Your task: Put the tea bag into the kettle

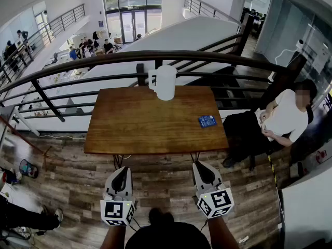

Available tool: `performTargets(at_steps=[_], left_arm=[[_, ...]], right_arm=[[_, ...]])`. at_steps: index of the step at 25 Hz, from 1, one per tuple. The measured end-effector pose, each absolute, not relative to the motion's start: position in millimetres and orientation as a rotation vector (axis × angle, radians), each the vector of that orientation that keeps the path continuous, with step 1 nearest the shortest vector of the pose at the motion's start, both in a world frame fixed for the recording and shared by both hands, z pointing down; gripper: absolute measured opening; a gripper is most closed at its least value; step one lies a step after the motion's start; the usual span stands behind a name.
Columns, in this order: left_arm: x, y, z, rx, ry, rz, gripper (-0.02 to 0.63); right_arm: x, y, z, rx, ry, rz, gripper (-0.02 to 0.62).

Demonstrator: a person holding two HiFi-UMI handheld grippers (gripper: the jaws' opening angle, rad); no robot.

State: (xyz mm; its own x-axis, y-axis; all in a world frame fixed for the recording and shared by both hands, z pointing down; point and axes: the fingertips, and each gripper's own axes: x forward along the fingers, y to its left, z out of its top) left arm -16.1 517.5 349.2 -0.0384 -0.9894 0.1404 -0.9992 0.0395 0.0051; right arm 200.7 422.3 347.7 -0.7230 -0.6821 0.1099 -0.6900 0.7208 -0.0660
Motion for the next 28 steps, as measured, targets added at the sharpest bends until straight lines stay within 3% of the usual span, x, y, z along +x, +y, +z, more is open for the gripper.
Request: performTargets(at_steps=[28], left_arm=[[4, 514, 355, 2.078, -2.209, 0.151, 0.005]], right_arm=[[218, 413, 354, 1.067, -2.877, 0.212, 0.034]])
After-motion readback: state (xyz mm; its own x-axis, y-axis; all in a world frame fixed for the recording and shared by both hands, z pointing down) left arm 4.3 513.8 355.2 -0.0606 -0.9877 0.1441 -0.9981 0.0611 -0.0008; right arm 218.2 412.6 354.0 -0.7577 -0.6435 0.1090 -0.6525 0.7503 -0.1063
